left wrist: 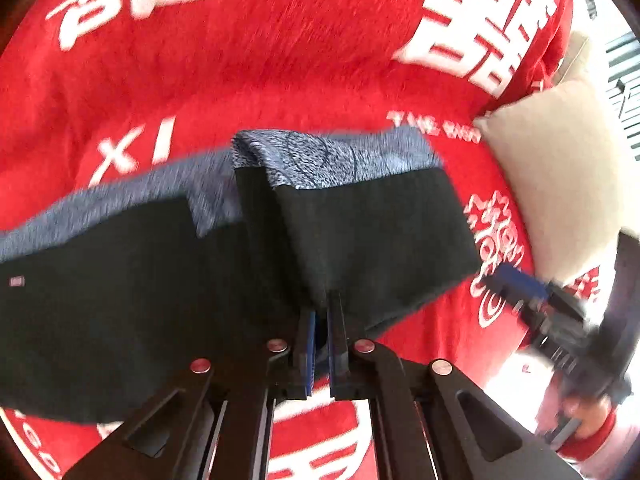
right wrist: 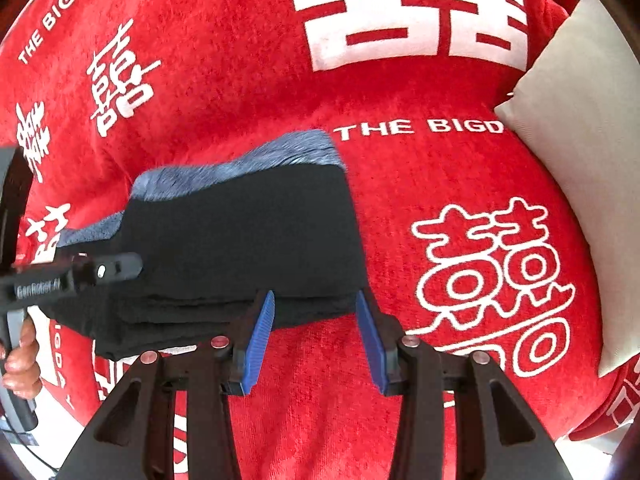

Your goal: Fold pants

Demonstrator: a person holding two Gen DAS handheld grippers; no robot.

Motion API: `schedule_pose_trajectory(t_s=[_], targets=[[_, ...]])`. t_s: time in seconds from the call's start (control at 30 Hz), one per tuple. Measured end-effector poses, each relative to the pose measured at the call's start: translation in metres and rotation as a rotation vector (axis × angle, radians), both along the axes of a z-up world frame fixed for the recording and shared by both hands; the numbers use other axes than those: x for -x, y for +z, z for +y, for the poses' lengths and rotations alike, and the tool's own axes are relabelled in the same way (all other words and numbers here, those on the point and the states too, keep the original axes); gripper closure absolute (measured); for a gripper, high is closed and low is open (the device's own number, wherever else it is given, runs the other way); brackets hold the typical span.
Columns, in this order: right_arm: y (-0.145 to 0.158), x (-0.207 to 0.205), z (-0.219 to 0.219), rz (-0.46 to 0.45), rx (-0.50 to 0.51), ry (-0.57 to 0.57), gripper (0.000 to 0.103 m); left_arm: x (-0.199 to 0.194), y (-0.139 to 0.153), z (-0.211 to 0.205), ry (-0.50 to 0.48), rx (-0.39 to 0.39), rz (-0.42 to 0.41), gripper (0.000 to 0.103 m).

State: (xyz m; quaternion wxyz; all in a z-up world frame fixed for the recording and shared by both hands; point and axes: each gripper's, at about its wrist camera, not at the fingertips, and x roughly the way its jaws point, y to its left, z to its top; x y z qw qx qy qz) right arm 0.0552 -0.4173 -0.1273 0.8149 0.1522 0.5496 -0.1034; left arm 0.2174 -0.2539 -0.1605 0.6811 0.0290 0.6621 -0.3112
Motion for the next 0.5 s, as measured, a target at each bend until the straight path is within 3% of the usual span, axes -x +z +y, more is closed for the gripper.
schedule_pose_trajectory(t_s=[0.1, 0.3, 0.5], targets=[[-0.002, 0.002, -0.003, 0.016, -0.015, 0.001, 0.057, 0.014, -0.022, 0.01, 0.003, -0.041, 0.018, 0.097], [-0.008, -0.006, -0.015, 0.008, -0.052, 0.002, 0.057, 0.02, -0.024, 0.012, 0.049, -0.017, -0.009, 0.097], [-0.024, -0.053, -0.063, -0.035, -0.227, -0.031, 0.052, 0.019, -0.026, 0.011, 0.052, -0.022, -0.008, 0.097]])
